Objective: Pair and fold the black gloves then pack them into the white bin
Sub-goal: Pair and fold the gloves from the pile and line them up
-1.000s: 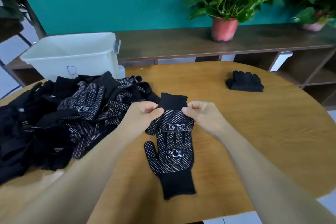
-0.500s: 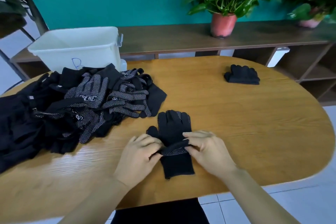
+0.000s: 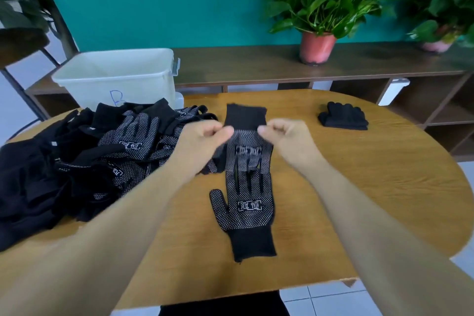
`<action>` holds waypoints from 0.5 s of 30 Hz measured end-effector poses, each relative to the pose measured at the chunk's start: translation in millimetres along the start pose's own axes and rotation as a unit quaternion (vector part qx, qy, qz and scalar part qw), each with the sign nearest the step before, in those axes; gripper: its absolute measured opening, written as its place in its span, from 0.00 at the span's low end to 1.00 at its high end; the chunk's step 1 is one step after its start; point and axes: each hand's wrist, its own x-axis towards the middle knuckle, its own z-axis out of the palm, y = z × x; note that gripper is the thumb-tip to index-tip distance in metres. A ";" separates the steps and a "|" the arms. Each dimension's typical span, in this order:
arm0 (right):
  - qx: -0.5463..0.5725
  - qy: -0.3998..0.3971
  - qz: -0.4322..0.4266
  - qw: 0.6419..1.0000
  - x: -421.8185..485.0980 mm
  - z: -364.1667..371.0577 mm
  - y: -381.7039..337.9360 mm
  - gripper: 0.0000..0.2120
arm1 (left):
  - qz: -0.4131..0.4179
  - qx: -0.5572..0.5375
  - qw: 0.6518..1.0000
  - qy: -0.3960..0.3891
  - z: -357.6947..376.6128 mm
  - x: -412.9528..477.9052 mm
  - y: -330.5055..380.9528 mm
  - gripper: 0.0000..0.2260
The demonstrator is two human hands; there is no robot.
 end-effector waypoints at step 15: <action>0.020 0.006 0.062 0.998 77.0 6.5 10.2 0.17 | -0.043 0.006 0.999 -0.017 1.5 68.4 0.1 0.10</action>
